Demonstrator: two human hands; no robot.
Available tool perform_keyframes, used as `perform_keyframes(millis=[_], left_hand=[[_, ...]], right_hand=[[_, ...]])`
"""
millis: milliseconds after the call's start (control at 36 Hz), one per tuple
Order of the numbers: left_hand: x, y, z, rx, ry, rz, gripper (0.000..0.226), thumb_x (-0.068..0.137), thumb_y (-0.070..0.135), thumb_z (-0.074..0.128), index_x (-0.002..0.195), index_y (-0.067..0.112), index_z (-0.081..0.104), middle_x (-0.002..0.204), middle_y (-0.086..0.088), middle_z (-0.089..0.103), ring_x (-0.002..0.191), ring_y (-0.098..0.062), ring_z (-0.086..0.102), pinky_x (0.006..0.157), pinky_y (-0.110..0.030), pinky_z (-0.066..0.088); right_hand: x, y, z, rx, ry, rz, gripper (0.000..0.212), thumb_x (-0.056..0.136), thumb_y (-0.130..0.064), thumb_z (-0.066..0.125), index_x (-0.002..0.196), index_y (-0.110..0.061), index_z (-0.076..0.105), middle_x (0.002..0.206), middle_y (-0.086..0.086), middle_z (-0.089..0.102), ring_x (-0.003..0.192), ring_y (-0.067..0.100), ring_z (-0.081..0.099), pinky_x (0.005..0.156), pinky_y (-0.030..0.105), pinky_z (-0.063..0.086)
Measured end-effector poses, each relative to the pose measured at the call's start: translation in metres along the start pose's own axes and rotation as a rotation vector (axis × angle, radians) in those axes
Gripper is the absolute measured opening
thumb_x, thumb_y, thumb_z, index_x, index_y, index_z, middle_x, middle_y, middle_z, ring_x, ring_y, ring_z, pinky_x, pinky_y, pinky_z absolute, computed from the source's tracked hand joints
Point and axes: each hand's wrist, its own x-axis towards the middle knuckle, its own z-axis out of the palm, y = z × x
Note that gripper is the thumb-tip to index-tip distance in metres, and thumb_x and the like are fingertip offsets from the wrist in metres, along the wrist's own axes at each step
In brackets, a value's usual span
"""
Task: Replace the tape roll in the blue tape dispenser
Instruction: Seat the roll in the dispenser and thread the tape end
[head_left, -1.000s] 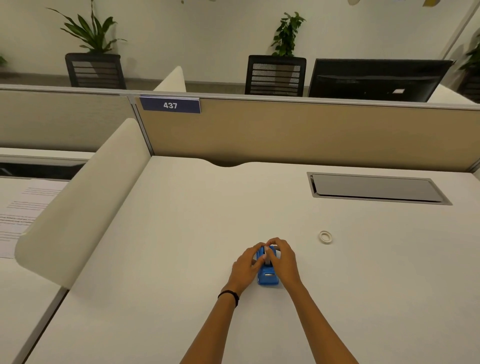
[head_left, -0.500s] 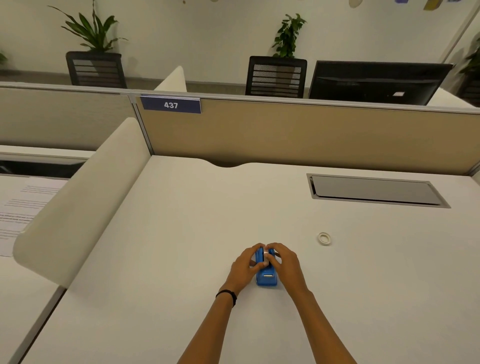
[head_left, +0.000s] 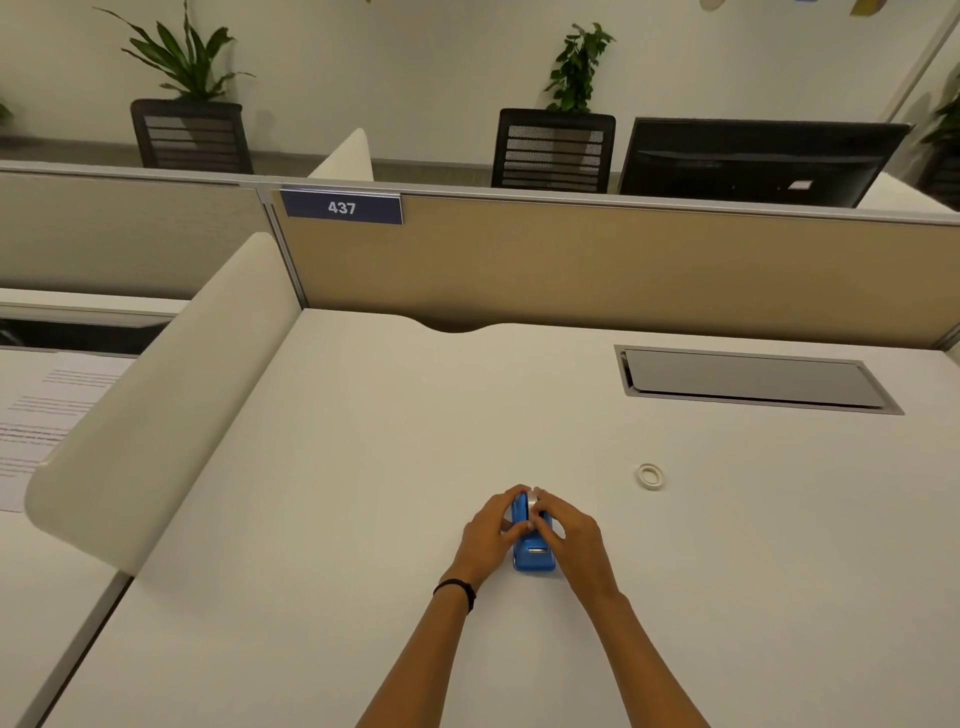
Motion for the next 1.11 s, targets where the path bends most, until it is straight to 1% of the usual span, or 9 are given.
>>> perform_keyframes(millis=[111,250,444,556,750,833,917,1000,1111], left_hand=[[0.000,0.002,0.000,0.020,-0.003,0.002,0.050,0.092,0.033,0.051,0.138,0.024,0.035,0.135,-0.002,0.049,0.099,-0.020,0.061,0.092,-0.029,0.049],[0.001,0.004,-0.001,0.029,-0.008,-0.004,0.051,0.090,0.038,0.052,0.137,0.026,0.035,0.136,-0.001,0.048,0.099,-0.019,0.062,0.091,-0.029,0.049],[0.000,0.002,-0.001,0.007,-0.010,0.004,0.054,0.086,0.045,0.057,0.134,0.034,0.037,0.134,0.004,0.050,0.098,-0.016,0.063,0.086,-0.023,0.049],[0.001,0.003,-0.001,0.018,-0.011,-0.010,0.052,0.089,0.040,0.055,0.136,0.028,0.036,0.136,0.001,0.048,0.100,-0.019,0.062,0.089,-0.025,0.047],[0.000,0.003,-0.001,0.021,-0.008,-0.011,0.053,0.090,0.037,0.053,0.138,0.024,0.035,0.137,-0.002,0.047,0.101,-0.020,0.061,0.088,-0.024,0.046],[0.000,0.002,-0.001,0.018,-0.007,-0.008,0.053,0.090,0.037,0.053,0.139,0.024,0.034,0.137,-0.002,0.047,0.097,-0.014,0.060,0.086,-0.021,0.046],[0.000,0.002,-0.001,0.015,-0.009,-0.004,0.053,0.090,0.037,0.054,0.138,0.026,0.034,0.136,-0.001,0.048,0.095,-0.013,0.059,0.086,-0.020,0.046],[0.000,0.003,-0.001,0.021,-0.011,-0.006,0.054,0.090,0.037,0.054,0.138,0.025,0.034,0.137,-0.002,0.048,0.097,-0.015,0.060,0.086,-0.021,0.046],[0.000,0.002,0.000,0.041,-0.016,-0.010,0.055,0.090,0.036,0.052,0.140,0.023,0.032,0.138,-0.003,0.047,0.102,-0.019,0.060,0.090,-0.025,0.047]], right_hand=[[0.007,-0.002,-0.001,-0.004,-0.028,-0.002,0.025,0.085,-0.010,0.061,0.111,-0.006,0.062,0.109,0.011,0.068,0.096,0.020,0.065,0.083,0.013,0.048],[0.017,-0.003,-0.006,0.030,-0.065,0.020,0.022,0.086,-0.013,0.061,0.108,-0.009,0.064,0.106,0.005,0.069,0.092,0.010,0.061,0.079,-0.003,0.041],[0.024,0.001,-0.009,0.084,-0.099,0.039,0.013,0.087,-0.016,0.060,0.099,-0.019,0.065,0.093,-0.009,0.067,0.087,0.004,0.062,0.078,0.001,0.044],[0.023,0.005,-0.011,0.076,-0.150,0.039,0.019,0.086,-0.016,0.061,0.104,-0.023,0.063,0.098,-0.013,0.065,0.091,-0.001,0.059,0.080,0.000,0.043],[0.022,0.009,-0.012,0.060,-0.184,0.024,0.018,0.086,-0.018,0.061,0.104,-0.015,0.058,0.102,0.001,0.066,0.096,0.014,0.062,0.089,0.021,0.048],[0.020,0.008,-0.011,0.071,-0.174,0.019,0.016,0.087,-0.016,0.060,0.103,-0.018,0.058,0.100,-0.003,0.066,0.095,0.011,0.062,0.088,0.015,0.047],[0.018,0.006,-0.009,0.075,-0.150,0.019,0.022,0.086,-0.015,0.061,0.100,-0.031,0.056,0.097,-0.012,0.063,0.091,0.002,0.061,0.082,0.003,0.045],[0.016,0.005,-0.007,0.072,-0.116,0.032,0.032,0.085,-0.011,0.062,0.098,-0.039,0.053,0.095,-0.019,0.061,0.087,-0.002,0.060,0.078,0.000,0.043],[0.014,0.005,-0.005,0.075,-0.082,0.044,0.034,0.085,-0.011,0.062,0.097,-0.042,0.053,0.096,-0.017,0.062,0.086,-0.003,0.061,0.077,-0.001,0.043]])
